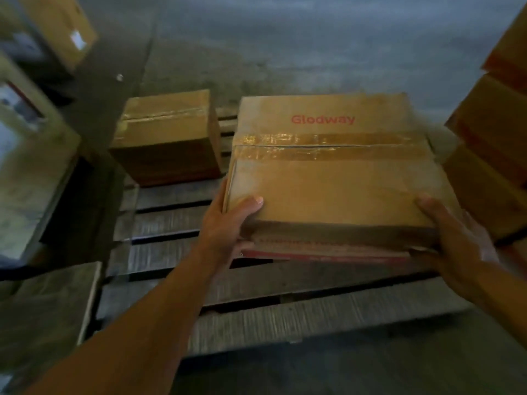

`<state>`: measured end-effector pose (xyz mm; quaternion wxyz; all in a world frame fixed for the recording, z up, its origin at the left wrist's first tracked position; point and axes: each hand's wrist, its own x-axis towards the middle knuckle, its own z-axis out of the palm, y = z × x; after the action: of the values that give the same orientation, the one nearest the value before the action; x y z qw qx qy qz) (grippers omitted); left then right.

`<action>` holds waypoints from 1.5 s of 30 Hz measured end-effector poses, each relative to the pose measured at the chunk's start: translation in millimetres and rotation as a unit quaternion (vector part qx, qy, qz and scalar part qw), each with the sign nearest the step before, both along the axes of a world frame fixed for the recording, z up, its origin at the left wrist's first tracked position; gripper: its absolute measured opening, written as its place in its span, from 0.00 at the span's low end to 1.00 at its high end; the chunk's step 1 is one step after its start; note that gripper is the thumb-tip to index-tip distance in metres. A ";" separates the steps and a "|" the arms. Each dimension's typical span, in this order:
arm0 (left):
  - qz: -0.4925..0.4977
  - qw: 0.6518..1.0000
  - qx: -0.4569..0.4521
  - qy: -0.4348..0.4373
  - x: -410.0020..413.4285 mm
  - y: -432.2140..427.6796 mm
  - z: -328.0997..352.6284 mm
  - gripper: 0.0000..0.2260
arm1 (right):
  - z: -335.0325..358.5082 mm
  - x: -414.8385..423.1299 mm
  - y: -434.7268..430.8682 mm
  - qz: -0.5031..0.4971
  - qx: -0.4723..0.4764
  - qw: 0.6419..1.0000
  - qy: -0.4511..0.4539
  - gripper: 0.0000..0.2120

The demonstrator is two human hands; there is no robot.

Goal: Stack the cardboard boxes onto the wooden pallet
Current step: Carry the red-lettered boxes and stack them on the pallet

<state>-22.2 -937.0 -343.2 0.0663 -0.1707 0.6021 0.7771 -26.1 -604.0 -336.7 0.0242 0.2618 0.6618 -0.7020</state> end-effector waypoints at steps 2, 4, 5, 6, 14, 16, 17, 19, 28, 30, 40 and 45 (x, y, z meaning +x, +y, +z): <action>-0.006 1.000 0.018 0.014 -28.2 -11.9 0.4 0.23 | 2.3 -38.0 -13.5 -0.003 0.022 1.000 0.004 0.36; -0.002 0.999 0.027 0.025 -63.0 -22.1 -0.6 0.23 | 3.1 -79.6 -26.6 -0.005 0.038 0.999 0.014 0.26; 0.003 0.999 0.029 0.023 -82.3 -27.4 -2.6 0.24 | 1.7 -102.6 -32.7 -0.007 0.042 0.999 0.019 0.23; 0.010 0.999 0.031 0.018 -105.5 -33.7 -7.4 0.25 | -2.7 -129.0 -37.4 0.003 0.051 0.998 0.021 0.22; 0.071 0.995 -0.007 -0.067 -304.8 -85.0 -78.8 0.26 | -90.4 -357.8 -85.1 0.074 0.036 0.996 -0.021 0.15; 0.068 0.994 0.006 -0.081 -343.7 -92.2 -92.6 0.24 | -110.4 -405.8 -91.1 0.084 0.017 0.996 -0.038 0.14; 0.068 0.994 0.007 -0.087 -359.5 -94.0 -98.1 0.23 | -116.7 -425.4 -92.6 0.090 0.021 0.995 -0.049 0.15; 0.072 0.994 -0.015 -0.086 -383.2 -96.2 -106.2 0.22 | -123.5 -457.3 -97.2 0.104 0.034 0.992 -0.060 0.17; 0.134 0.973 -0.143 -0.125 -429.9 -108.3 -145.3 0.26 | -159.5 -522.8 -134.9 0.155 0.029 0.982 -0.101 0.16; 0.135 0.959 -0.198 -0.154 -425.7 -107.7 -158.3 0.31 | -171.2 -516.9 -140.5 0.150 0.037 0.982 -0.109 0.19; 0.384 0.870 0.126 -0.284 -424.5 -64.8 -152.9 0.29 | -172.0 -520.3 -141.0 0.152 0.031 0.974 -0.162 0.23; 0.385 0.871 0.167 -0.257 -430.3 -72.3 -150.6 0.26 | -168.4 -518.8 -144.4 0.132 -0.013 0.979 -0.154 0.22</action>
<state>-452.6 -1009.4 -493.8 -0.0581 -0.5690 0.3116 0.7588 -544.9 -748.4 -505.2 0.2215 0.2764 0.6697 -0.6527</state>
